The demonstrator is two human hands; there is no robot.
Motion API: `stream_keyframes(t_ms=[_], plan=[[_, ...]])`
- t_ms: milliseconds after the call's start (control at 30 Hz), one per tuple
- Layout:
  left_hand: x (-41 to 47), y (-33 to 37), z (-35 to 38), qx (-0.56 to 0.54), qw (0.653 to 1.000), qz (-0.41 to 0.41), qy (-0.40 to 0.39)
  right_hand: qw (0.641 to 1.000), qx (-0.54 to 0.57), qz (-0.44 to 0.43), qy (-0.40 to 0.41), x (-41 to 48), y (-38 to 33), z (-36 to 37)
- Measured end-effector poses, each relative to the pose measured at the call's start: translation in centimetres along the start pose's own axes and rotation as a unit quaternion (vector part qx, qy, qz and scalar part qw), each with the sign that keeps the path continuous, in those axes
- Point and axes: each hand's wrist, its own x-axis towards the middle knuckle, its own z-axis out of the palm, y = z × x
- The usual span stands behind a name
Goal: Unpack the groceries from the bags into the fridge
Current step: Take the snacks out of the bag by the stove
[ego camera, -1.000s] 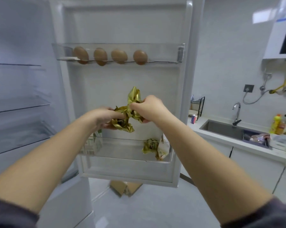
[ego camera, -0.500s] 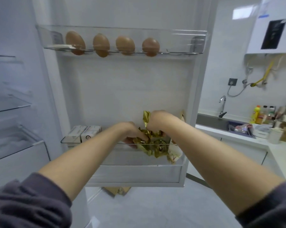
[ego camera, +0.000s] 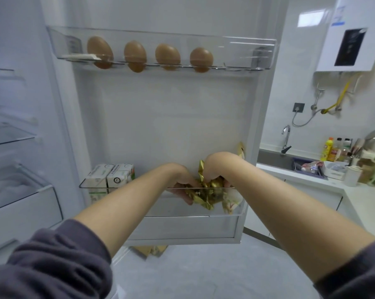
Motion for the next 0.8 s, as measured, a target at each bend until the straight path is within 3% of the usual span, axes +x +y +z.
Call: stream_keyframes(t_ms=[200, 533, 800], plan=[[0.6, -0.6, -0.2, 0.048, 0.999, 0.009, 0.02, 0.998, 0.008, 0.012, 0.053, 1.0, 0.2, 0.3], [0.1, -1.2, -0.5, 0.019, 0.999, 0.016, -0.027, 0.998, -0.008, 0.008, 0.056, 1.4, 0.6, 0.7], [-1.3, -0.9, -0.6, 0.14, 0.99, 0.028, -0.005, 0.993, -0.018, 0.005, 0.117, 2.3, 0.4, 0.9]])
